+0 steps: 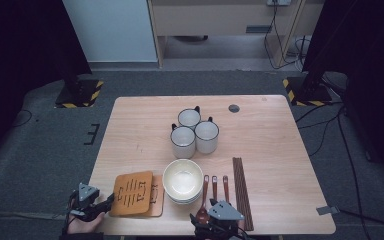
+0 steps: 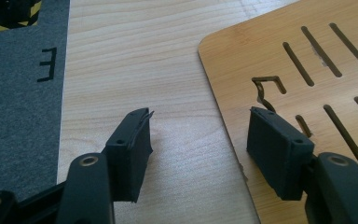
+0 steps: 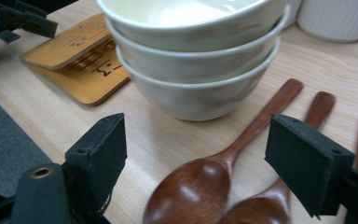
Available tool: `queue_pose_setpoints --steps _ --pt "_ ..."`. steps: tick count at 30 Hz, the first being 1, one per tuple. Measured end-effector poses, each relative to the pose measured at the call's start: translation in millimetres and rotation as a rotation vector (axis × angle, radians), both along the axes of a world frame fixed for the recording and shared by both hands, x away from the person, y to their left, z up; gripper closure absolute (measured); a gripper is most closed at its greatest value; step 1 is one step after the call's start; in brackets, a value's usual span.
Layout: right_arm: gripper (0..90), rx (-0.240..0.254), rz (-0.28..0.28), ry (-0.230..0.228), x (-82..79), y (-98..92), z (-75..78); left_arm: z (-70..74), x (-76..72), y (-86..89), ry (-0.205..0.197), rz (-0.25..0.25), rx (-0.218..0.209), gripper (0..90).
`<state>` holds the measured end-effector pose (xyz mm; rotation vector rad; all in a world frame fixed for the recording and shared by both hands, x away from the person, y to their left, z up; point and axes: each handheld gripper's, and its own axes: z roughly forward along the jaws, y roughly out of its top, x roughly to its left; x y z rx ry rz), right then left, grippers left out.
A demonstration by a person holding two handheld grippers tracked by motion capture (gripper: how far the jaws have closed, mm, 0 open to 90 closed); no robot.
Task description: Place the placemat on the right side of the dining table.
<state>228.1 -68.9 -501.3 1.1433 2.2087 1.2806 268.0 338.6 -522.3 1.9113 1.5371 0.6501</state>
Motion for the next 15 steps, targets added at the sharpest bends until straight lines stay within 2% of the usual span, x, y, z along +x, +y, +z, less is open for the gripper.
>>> queue_pose_setpoints --steps 15 --pt "29.8 0.005 0.063 0.012 -9.9 22.5 -8.0 -0.2 0.0 0.2 -0.001 0.000 -0.002 38.9"
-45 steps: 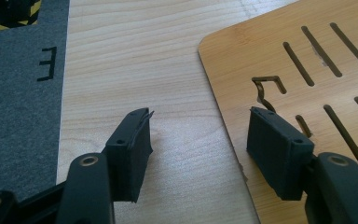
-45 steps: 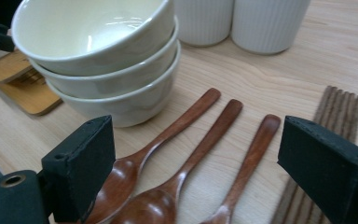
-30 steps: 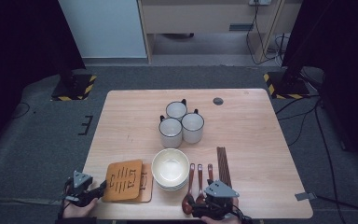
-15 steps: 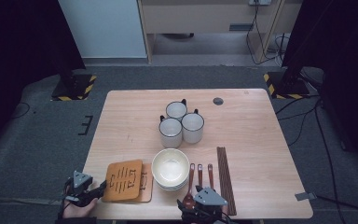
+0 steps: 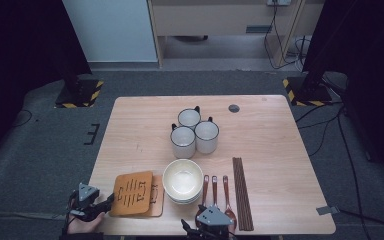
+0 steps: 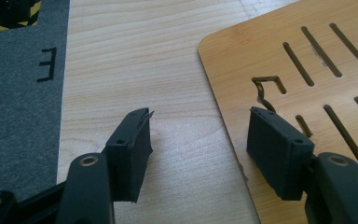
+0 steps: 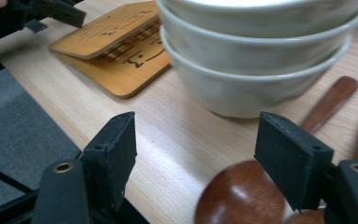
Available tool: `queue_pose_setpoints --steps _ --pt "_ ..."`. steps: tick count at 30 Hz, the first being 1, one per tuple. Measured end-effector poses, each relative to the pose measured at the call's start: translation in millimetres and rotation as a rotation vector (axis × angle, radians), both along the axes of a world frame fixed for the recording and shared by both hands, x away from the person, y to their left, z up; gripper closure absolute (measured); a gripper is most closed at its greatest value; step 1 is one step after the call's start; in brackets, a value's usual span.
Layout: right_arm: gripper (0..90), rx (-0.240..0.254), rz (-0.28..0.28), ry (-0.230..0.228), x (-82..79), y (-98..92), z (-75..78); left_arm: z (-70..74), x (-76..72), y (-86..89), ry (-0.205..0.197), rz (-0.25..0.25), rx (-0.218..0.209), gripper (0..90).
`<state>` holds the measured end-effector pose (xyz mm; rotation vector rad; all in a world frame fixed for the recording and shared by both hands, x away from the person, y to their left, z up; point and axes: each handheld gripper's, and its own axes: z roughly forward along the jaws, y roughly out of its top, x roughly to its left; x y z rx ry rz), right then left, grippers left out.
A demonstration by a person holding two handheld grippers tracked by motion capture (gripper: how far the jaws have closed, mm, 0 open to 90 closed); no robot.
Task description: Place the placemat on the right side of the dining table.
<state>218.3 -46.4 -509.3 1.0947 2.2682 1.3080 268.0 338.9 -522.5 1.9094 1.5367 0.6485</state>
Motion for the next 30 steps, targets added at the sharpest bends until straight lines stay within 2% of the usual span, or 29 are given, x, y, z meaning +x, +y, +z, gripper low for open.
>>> queue_pose_setpoints --steps 17,27,30 --pt "40.5 0.000 0.054 0.009 -2.8 21.8 0.1 -0.1 -0.1 0.2 0.000 0.001 -0.002 39.0" --pt "41.6 -0.004 0.087 0.007 -2.8 36.4 0.7 -0.2 -0.1 0.3 0.000 0.001 -0.003 38.9" --pt "41.6 0.010 0.092 0.004 -2.1 42.8 0.9 -0.2 -0.1 0.3 -0.001 0.000 -0.003 39.0"
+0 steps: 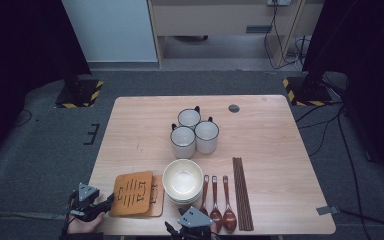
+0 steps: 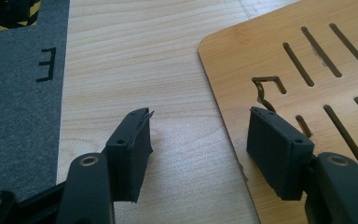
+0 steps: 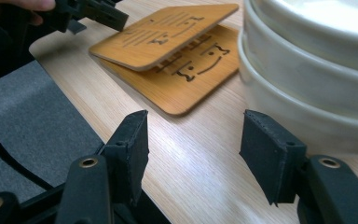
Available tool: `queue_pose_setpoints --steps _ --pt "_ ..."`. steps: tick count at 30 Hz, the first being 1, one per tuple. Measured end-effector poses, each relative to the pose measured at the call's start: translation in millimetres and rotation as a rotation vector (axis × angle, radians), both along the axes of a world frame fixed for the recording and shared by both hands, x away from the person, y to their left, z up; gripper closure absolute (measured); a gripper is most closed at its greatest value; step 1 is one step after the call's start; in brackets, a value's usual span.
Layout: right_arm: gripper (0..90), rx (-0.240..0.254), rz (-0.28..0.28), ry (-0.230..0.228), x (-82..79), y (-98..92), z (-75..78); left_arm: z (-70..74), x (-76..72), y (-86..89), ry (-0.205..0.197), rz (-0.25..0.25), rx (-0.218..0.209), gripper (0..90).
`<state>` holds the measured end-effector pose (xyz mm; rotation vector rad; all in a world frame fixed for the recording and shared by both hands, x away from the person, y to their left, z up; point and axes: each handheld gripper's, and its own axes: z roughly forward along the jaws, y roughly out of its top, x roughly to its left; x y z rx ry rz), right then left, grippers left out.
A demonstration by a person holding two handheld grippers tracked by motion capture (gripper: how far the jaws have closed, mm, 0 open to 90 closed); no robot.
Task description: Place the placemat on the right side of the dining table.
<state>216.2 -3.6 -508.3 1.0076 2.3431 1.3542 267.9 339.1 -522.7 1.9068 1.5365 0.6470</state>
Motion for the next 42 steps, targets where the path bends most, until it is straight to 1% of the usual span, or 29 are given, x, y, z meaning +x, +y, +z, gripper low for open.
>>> queue_pose_setpoints --steps 3,6,13,15,19,20,25,28,30,38,39,42 --pt "41.6 0.005 0.007 0.002 0.3 3.3 0.4 0.0 0.0 0.0 0.000 0.000 0.000 38.9" --pt "41.6 0.013 0.020 0.001 1.1 10.8 1.2 0.0 0.0 0.2 0.000 0.000 -0.001 39.0" --pt "41.1 0.033 0.025 0.010 4.4 20.4 2.2 0.0 0.1 0.2 0.000 0.000 -0.001 39.0" --pt "41.0 0.036 0.031 0.007 6.6 27.3 2.8 -0.1 0.2 0.4 0.000 0.000 -0.001 39.0" --pt "40.8 0.053 0.034 0.020 9.9 34.9 2.7 -0.1 0.2 0.3 0.000 0.000 -0.001 39.0" --pt "40.2 0.056 0.040 0.022 12.0 40.5 1.8 -0.1 0.2 0.4 0.000 0.000 -0.001 39.0" --pt "39.6 0.067 0.039 0.026 15.8 47.9 0.1 -0.2 0.3 0.6 -0.001 -0.001 -0.001 39.0" --pt "38.5 0.082 0.035 0.030 20.3 55.3 -1.3 -0.2 0.4 0.6 -0.001 -0.001 -0.001 39.0" --pt "38.1 0.080 0.034 0.029 22.5 58.9 -2.3 -0.3 0.4 0.7 -0.001 -0.001 -0.001 39.0" --pt "37.2 0.095 0.024 0.040 29.6 69.1 -8.2 -0.4 0.4 1.0 -0.001 -0.001 -0.002 39.1" --pt "35.7 0.099 0.027 0.048 30.4 72.2 -10.1 -0.5 0.5 1.1 -0.001 -0.001 -0.003 39.1" --pt "35.4 0.103 0.026 0.055 32.3 75.0 -12.1 -0.7 0.7 1.2 -0.004 0.001 -0.007 39.1"
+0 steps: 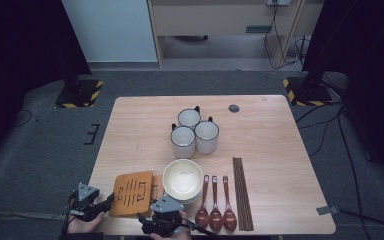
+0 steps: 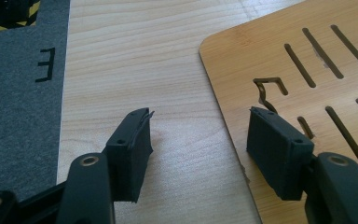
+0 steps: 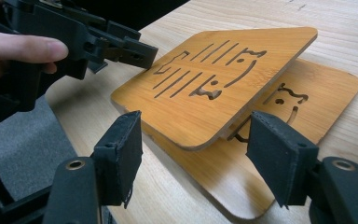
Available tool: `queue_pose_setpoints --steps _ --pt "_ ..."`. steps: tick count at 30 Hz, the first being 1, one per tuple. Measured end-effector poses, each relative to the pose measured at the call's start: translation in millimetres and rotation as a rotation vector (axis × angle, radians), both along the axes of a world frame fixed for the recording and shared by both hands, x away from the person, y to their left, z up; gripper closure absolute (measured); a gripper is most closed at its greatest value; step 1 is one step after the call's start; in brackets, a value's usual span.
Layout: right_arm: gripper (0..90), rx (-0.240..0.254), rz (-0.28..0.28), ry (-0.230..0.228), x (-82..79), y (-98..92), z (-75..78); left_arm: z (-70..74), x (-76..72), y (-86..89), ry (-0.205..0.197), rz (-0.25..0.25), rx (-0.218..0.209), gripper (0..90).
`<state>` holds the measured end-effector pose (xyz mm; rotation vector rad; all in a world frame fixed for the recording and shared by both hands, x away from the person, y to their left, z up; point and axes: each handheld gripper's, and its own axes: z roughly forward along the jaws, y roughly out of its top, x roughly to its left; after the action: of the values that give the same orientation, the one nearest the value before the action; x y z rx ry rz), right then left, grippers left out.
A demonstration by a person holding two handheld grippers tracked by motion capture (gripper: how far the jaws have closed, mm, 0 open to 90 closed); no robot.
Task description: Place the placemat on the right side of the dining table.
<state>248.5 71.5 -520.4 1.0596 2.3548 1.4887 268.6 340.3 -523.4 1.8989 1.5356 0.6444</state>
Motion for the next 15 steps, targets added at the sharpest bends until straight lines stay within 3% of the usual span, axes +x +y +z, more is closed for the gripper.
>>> queue_pose_setpoints --steps 10,15 --pt "32.8 -0.022 0.002 -0.005 6.1 8.2 -3.0 -0.1 0.1 0.1 0.000 0.001 0.000 39.1" --pt "30.3 -0.025 0.007 0.015 8.4 11.9 -4.4 -0.1 0.1 0.0 -0.001 0.001 0.001 39.1"
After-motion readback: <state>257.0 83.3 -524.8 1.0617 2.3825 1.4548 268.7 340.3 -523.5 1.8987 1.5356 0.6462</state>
